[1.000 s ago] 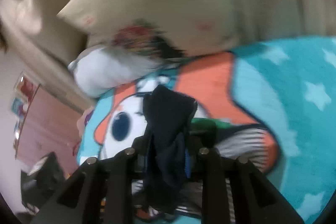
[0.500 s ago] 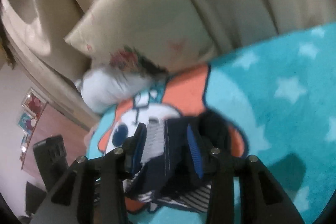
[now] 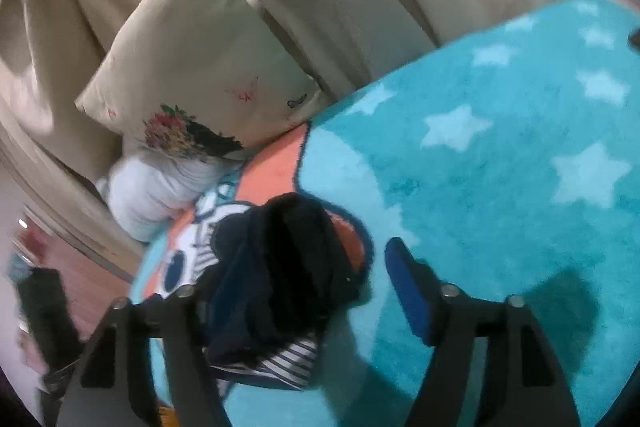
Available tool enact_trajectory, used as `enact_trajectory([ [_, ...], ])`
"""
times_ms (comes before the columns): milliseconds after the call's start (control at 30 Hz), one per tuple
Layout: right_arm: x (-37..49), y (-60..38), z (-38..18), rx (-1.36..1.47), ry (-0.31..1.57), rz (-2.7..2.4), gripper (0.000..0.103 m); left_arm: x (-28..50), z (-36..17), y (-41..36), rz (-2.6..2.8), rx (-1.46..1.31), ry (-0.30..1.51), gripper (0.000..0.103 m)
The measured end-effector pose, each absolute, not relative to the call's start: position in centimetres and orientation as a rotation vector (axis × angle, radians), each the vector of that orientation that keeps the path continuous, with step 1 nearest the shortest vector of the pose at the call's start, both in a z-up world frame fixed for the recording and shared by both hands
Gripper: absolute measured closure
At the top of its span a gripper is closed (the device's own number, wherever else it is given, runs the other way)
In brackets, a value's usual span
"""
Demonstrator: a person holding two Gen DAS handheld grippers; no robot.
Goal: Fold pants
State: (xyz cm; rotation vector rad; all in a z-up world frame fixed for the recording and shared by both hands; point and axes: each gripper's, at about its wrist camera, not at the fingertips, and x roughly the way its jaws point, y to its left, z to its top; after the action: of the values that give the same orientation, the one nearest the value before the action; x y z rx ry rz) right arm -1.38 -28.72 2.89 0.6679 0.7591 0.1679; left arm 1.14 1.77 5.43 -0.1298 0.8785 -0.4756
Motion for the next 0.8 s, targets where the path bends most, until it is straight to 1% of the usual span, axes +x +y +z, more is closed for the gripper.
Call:
enact_trajectory([
  [100,-0.3,-29.0,0.8,0.766,0.839,0.231,0.032,3.7,3.6,2.5,-0.508,-0.219,0.96,0.027],
  [167,0.1,-28.2,0.6,0.727,0.837,0.215,0.032,5.0,2.4,1.8,-0.578,-0.247,1.002,0.026],
  [233,0.6,-26.7,1.0,0.674,0.836,0.271,0.032,5.8,1.0,0.0,-0.649,-0.218,1.051,0.026],
  [267,0.9,-26.0,1.0,0.655,0.85,0.283,0.032,5.8,0.7,-0.7,-0.654,-0.209,1.04,0.026],
  [300,1.4,-25.1,0.9,0.615,0.876,0.283,0.041,5.7,0.9,-1.2,-0.65,-0.191,1.027,0.027],
  [333,1.6,-24.4,0.7,0.578,0.896,0.28,0.056,5.6,1.1,-1.5,-0.656,-0.187,1.033,0.032],
  [367,1.8,-23.7,0.7,0.543,0.908,0.268,0.058,5.6,1.3,-1.5,-0.666,-0.201,1.034,0.045],
  [400,1.7,-23.6,0.9,0.541,0.904,0.271,0.064,5.4,1.7,-1.4,-0.671,-0.213,1.024,0.051],
  [467,1.8,-23.6,1.8,0.566,0.883,0.307,0.067,5.3,2.9,-1.2,-0.665,-0.203,0.991,0.059],
  [500,1.9,-23.6,2.6,0.569,0.864,0.321,0.068,5.4,3.2,-1.1,-0.664,-0.205,0.985,0.059],
  [667,3.8,-22.8,5.5,0.56,0.794,0.36,0.069,7.7,5.6,-0.8,-0.595,-0.181,0.919,0.059],
  [700,4.4,-22.7,5.7,0.566,0.783,0.359,0.067,8.3,5.6,-0.8,-0.58,-0.173,0.912,0.059],
  [800,6.2,-22.5,4.5,0.526,0.806,0.262,0.052,9.8,4.7,-0.9,-0.464,-0.077,0.937,0.059],
])
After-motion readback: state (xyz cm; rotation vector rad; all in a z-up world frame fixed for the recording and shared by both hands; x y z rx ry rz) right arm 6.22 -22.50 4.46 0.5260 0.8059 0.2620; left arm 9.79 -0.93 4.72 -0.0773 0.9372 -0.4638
